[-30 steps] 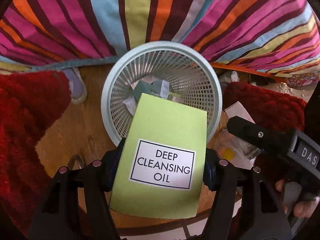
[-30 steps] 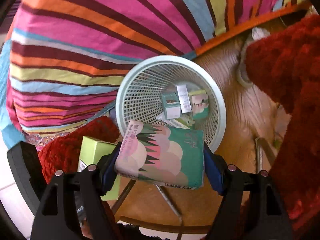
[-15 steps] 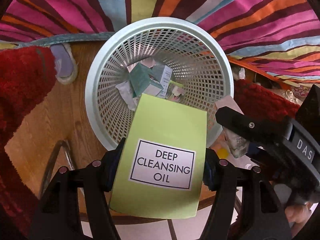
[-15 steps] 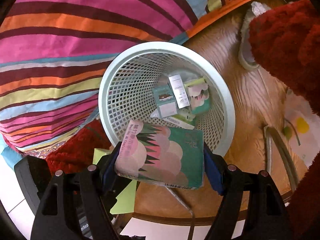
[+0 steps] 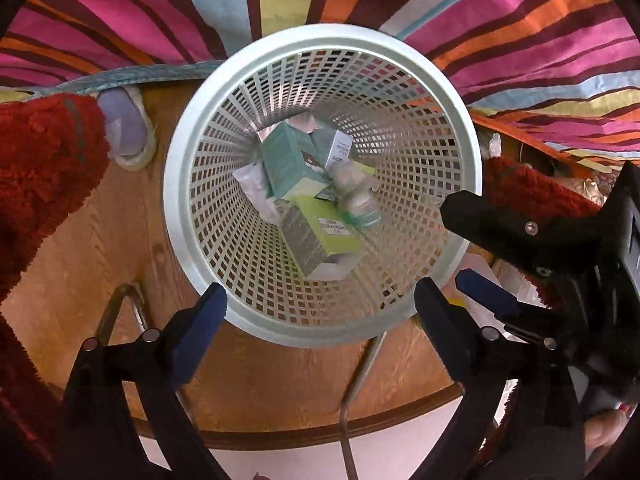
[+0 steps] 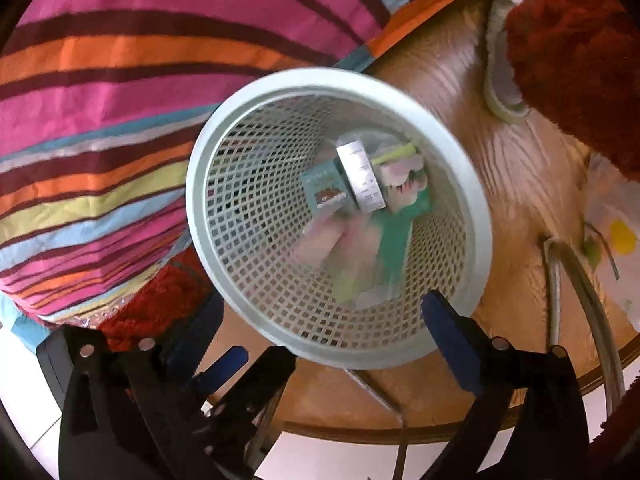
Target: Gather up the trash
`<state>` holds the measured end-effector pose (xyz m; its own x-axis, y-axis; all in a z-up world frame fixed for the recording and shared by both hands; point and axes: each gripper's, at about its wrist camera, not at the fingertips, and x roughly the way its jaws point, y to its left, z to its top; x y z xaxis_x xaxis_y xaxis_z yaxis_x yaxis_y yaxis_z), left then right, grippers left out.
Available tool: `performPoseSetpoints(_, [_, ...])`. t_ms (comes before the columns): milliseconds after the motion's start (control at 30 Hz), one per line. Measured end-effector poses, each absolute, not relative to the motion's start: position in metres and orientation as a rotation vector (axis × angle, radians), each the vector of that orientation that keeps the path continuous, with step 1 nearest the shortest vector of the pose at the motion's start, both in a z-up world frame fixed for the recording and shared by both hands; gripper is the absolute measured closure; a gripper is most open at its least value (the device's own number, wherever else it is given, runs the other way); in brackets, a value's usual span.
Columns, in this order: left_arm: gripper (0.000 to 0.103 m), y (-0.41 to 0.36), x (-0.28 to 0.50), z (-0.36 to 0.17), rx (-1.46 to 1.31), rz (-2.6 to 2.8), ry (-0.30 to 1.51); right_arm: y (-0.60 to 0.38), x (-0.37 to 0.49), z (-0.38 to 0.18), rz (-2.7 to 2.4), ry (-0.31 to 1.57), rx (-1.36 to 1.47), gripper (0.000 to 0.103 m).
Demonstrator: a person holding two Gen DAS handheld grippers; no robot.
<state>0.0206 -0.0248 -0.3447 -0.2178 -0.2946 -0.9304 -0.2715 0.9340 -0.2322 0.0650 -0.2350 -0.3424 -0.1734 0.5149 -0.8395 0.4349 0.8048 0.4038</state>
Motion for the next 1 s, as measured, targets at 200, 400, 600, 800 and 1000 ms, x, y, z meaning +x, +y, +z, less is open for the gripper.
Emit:
performPoseSetpoints(200, [0.011, -0.022, 0.027, -0.325, -0.381, -0.004, 1.716, -0.242, 0.069, -0.334, 0.102, 1.746, 0.721, 0.008])
performPoseSetpoints(400, [0.011, -0.01, 0.037, -0.29, -0.329, 0.019, 1.583, -0.243, 0.071, -0.31, 0.11, 1.64, 0.64, 0.008])
performPoseSetpoints(600, [0.011, -0.002, 0.043, -0.25, -0.252, 0.034, 1.467, -0.235, 0.082, -0.265, 0.14, 1.509, 0.491, 0.008])
performPoseSetpoints(800, [0.011, 0.002, 0.043, -0.204, -0.153, 0.055, 1.349, -0.229, 0.079, -0.231, 0.173, 1.405, 0.384, 0.008])
performPoseSetpoints(1000, [0.011, 0.011, 0.039, -0.156, -0.153, 0.075, 1.235, -0.228, 0.072, -0.179, 0.194, 1.251, 0.267, 0.008])
